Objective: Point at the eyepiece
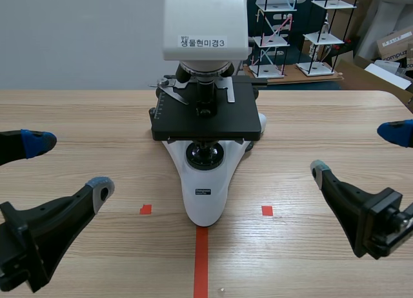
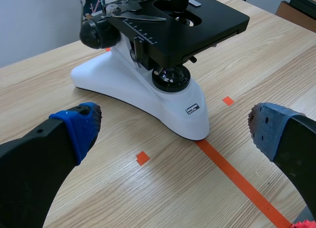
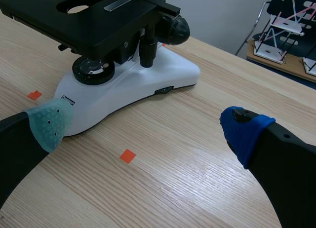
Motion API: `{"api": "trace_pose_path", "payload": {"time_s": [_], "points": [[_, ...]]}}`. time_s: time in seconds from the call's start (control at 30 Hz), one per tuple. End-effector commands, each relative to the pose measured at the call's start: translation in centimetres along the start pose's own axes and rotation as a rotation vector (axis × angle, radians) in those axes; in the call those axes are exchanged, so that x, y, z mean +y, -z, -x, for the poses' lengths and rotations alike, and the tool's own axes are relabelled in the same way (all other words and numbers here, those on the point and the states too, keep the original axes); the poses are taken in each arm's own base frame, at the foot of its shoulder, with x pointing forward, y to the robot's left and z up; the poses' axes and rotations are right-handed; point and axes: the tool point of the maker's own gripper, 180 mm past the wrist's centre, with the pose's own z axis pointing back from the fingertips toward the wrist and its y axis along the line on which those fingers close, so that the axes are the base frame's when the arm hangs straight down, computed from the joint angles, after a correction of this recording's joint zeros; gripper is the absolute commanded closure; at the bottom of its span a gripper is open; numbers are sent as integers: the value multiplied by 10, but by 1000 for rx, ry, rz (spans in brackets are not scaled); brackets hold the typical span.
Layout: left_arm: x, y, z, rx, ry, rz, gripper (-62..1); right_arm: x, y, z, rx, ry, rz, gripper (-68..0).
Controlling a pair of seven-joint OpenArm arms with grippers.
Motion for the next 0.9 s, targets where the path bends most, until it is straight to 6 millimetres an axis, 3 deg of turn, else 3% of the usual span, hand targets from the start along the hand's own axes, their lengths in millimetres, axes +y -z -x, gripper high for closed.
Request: {"api": "trace_pose_path", "payload": {"time_s": [0.0, 0.67, 0.87], "points": [[-3, 0, -7, -28, -10, 5, -623, -1, 1, -9, -27, -8, -7, -679], [-3, 0, -7, -28, -10, 5, -623, -1, 1, -9, -27, -13, -9, -679], [-3, 0, -7, -28, -10, 5, -623, -3, 2, -17, -67, -19, -6, -677]]}}
